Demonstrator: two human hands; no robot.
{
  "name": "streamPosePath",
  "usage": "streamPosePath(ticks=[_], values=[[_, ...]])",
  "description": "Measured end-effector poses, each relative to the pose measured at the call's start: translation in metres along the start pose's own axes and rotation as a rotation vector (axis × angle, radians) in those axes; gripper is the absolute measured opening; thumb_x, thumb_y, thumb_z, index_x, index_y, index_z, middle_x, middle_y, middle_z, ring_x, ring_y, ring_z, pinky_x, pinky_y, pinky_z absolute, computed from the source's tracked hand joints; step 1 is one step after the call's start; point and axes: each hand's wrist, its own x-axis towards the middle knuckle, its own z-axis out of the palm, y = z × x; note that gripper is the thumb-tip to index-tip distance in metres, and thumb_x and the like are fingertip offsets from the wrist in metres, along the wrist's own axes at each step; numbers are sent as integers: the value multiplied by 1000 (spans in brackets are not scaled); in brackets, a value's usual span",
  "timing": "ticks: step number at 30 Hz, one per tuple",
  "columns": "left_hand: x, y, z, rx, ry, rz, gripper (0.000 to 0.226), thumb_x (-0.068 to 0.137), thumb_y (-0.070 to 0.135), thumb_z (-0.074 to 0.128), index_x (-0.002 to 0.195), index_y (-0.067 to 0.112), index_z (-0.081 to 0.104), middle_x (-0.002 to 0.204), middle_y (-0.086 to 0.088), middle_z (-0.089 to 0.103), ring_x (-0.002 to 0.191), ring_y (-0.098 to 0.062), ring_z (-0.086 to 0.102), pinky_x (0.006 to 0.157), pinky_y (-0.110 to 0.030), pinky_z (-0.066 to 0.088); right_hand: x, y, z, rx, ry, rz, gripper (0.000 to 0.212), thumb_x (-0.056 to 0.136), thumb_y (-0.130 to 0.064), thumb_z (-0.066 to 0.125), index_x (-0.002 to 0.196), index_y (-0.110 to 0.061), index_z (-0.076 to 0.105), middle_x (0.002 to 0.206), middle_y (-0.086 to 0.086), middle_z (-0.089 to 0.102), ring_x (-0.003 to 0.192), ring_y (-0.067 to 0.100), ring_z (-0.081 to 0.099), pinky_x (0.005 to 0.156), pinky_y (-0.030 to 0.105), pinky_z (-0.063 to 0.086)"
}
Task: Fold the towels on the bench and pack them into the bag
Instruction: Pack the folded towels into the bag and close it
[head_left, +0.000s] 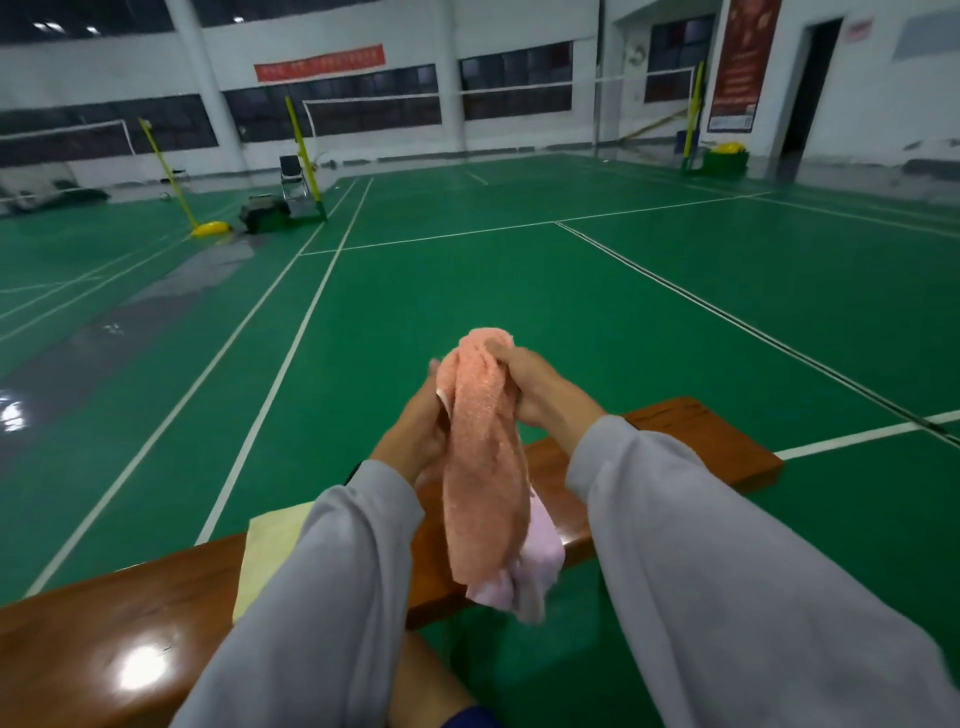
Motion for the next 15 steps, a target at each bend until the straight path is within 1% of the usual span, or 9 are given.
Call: streamPosePath(ticks=[3, 4, 6, 8, 9, 10, 12, 13, 15], values=[[4, -19, -18, 102, -65, -46, 40, 105, 43, 51, 113, 7, 66, 112, -16, 64, 109, -28, 60, 91, -39, 54, -4, 1, 15, -317, -128, 50, 29, 95, -17, 68, 120, -3, 63, 107, 16, 72, 96, 29, 70, 95, 46, 56], [4, -18, -21, 56, -60, -34, 44, 104, 47, 54, 116, 6, 66, 117, -18, 63, 111, -31, 60, 95, -43, 51, -7, -4, 18, -303, -168, 34, 30, 93, -14, 70, 120, -5, 63, 112, 17, 72, 101, 31, 70, 96, 47, 57], [-6, -6, -18, -106, -76, -12, 72, 94, 70, 50, 120, 5, 67, 125, -24, 63, 112, -38, 64, 98, -49, 48, -7, -15, 23, -236, -236, 16, 29, 91, -15, 73, 117, -5, 64, 106, 14, 73, 95, 29, 71, 88, 43, 59], [-7, 6, -18, -171, -122, 7, 98, 81, 87, 32, 122, 6, 69, 123, -26, 67, 108, -39, 68, 98, -51, 49, -7, -18, 28, -375, -219, 39, 48, 83, -30, 82, 119, -4, 65, 101, 11, 75, 90, 26, 73, 83, 40, 60], [-5, 10, -20, -184, -149, 8, 101, 78, 87, 33, 126, 5, 67, 123, -27, 67, 109, -38, 67, 101, -52, 48, -1, -16, 29, -498, -176, 18, 60, 76, -38, 86, 121, -4, 65, 105, 10, 75, 93, 26, 73, 86, 41, 60], [-5, 12, -19, -186, -169, 31, 95, 83, 82, 40, 130, 3, 64, 124, -27, 67, 110, -38, 67, 104, -52, 48, -2, -14, 30, -579, -143, -4, 69, 70, -44, 88, 121, -4, 64, 108, 10, 75, 95, 27, 73, 89, 42, 59], [-8, 13, -19, -164, -120, 69, 64, 98, 53, 53, 131, -1, 62, 123, -26, 67, 103, -33, 70, 100, -48, 53, 2, -7, 30, -591, -46, -57, 76, 63, -53, 88, 115, -4, 65, 107, 10, 73, 93, 25, 73, 84, 37, 59], [-8, 14, -20, -141, -65, 81, 51, 102, 39, 55, 130, -3, 61, 119, -26, 69, 97, -31, 72, 93, -45, 56, 6, -5, 29, -511, 1, -100, 65, 67, -49, 88, 109, -4, 66, 102, 9, 73, 88, 23, 72, 81, 35, 58], [-7, 12, -27, -83, -5, 70, 38, 104, 27, 53, 130, 0, 62, 109, -22, 73, 90, -29, 73, 86, -42, 58, 13, -2, 29, -247, 95, -192, 23, 85, -24, 80, 91, -7, 66, 88, 8, 70, 77, 19, 67, 75, 31, 55]])
